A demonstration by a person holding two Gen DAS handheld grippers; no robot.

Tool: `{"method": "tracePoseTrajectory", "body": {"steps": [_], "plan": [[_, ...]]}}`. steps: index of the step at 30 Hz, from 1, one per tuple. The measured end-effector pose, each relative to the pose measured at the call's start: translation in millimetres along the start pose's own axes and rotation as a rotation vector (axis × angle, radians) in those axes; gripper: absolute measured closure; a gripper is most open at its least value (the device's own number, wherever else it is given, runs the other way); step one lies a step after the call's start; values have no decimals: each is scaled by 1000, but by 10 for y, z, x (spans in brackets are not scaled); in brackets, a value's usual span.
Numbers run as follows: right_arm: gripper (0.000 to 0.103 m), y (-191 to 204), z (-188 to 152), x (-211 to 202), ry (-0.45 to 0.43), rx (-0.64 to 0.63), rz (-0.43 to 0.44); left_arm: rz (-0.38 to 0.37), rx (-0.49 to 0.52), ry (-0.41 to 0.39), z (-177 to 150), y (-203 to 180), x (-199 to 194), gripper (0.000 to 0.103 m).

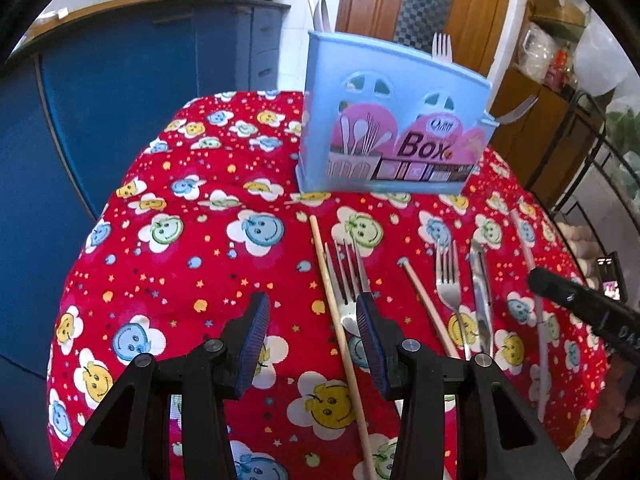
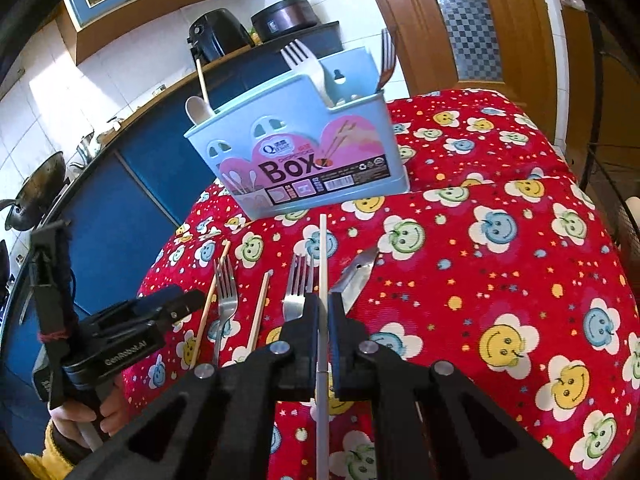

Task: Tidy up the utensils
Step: 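Grasp a wooden chopstick with the right tool while the left tool grasps another chopstick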

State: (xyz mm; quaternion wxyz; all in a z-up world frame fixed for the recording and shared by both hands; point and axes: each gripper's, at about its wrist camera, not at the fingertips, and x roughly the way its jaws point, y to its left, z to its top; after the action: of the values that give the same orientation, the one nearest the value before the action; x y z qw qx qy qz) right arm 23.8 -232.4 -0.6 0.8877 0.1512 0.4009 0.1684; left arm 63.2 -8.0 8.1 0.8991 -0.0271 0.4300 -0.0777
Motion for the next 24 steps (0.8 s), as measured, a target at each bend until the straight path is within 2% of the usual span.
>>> {"method": "tracePoseTrajectory", "body": {"steps": [6, 15, 19, 24], "plan": [[97, -53, 1, -31, -10, 18, 6, 21, 12, 41, -57, 25, 64, 57], [97, -111, 9, -23, -11, 31, 14, 42, 55, 54, -36, -29, 105, 57], [97, -135, 7, -31, -12, 41, 16, 69, 39, 67, -35, 43, 129, 57], [97, -150, 12, -15, -8, 45, 20, 87, 51, 69, 84, 111, 158, 57]]}}
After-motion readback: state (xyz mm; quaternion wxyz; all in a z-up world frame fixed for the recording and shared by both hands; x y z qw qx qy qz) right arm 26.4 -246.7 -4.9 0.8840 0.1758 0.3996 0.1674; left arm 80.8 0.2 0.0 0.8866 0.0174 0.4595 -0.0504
